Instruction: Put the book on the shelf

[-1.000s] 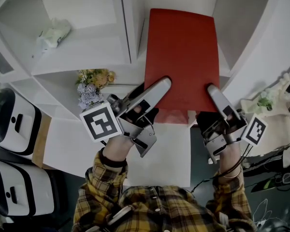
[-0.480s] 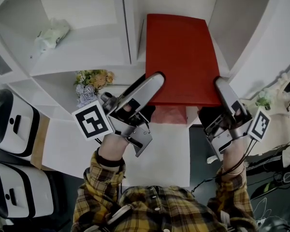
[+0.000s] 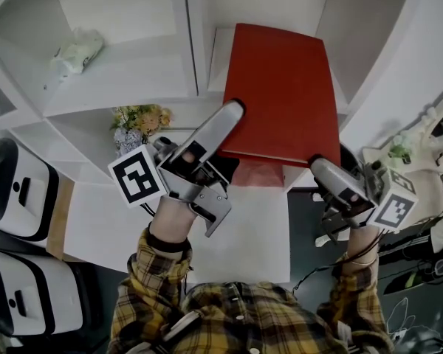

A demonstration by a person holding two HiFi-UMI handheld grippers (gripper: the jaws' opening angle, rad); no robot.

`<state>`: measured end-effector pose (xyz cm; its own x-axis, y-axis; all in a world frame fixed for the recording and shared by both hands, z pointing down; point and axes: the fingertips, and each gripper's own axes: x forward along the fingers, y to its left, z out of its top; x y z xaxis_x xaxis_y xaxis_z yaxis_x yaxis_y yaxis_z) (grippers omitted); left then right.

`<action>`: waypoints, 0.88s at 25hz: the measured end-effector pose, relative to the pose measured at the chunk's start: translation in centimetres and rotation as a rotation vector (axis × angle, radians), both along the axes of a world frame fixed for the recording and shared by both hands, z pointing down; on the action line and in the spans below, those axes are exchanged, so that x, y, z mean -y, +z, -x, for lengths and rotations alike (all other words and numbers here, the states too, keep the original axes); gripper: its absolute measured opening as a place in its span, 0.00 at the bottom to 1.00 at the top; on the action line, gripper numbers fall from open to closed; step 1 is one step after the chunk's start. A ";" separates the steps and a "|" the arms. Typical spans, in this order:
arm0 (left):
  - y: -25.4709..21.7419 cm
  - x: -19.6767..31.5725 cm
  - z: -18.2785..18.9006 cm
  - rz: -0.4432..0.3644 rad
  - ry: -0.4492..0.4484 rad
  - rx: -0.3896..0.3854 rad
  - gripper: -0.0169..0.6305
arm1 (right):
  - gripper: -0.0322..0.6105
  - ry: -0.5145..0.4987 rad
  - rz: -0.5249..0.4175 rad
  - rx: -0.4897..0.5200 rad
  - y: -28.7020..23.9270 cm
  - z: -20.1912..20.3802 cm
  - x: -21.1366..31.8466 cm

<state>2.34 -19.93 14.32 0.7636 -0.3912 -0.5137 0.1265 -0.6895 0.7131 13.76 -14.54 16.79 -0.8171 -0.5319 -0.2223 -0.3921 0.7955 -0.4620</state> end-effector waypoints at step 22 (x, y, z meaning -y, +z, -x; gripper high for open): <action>0.5 -1.1 -0.2 -0.234 -0.068 0.248 0.65 | 0.60 0.251 0.001 0.065 -1.4 -1.4 3.7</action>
<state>2.55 -18.82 14.85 0.8528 -0.3390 -0.3972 -0.0828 -0.8387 0.5382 15.12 -18.22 15.35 -0.6433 -0.7167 -0.2692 -0.5469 0.6762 -0.4935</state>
